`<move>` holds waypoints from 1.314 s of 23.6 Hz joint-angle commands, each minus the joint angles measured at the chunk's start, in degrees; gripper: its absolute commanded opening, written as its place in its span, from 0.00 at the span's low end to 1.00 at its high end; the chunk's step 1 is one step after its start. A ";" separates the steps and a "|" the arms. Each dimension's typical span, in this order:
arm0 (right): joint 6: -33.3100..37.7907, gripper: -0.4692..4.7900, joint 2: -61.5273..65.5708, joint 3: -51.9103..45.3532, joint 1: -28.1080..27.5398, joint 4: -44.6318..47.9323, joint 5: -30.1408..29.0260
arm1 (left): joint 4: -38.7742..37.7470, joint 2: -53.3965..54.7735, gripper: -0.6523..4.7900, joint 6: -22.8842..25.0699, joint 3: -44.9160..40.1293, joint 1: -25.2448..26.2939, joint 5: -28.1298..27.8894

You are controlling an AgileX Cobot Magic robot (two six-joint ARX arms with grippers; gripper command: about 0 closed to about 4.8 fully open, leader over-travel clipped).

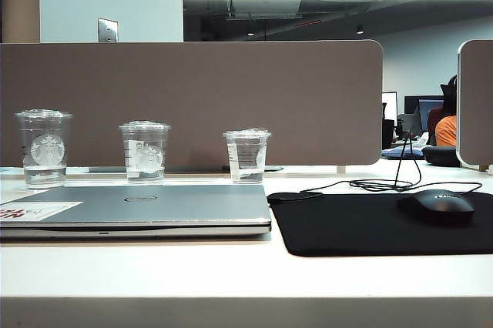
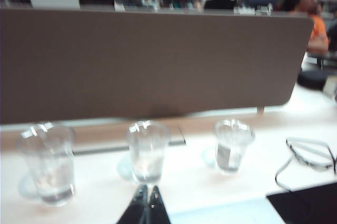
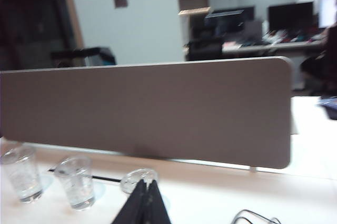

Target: Pick up the coffee cup on the middle and place it on the right side of the laptop.

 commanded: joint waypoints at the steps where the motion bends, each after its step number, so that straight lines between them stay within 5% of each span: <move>1: 0.00 0.08 8.96 9.22 0.04 -3.21 -1.97 | 3.82 7.63 0.51 0.02 1.57 0.04 2.43; 4: -0.09 0.08 17.44 15.26 0.00 -3.52 -3.54 | 8.04 14.05 0.73 0.44 1.55 -1.49 3.08; 5: -0.70 0.08 21.42 17.62 0.00 -3.26 -4.63 | 9.77 17.46 0.93 3.02 1.53 -2.21 1.64; 6: -0.87 0.08 25.94 20.31 0.00 -2.64 -5.79 | 12.31 20.76 1.00 5.03 1.53 -3.43 0.55; 18: -0.85 0.08 45.13 29.07 0.46 4.83 -8.11 | 38.38 52.59 1.00 5.01 4.59 -6.03 -6.21; 31: -1.25 0.08 55.43 31.54 0.37 15.61 -5.16 | 30.03 81.59 1.00 5.01 33.75 -6.08 -10.05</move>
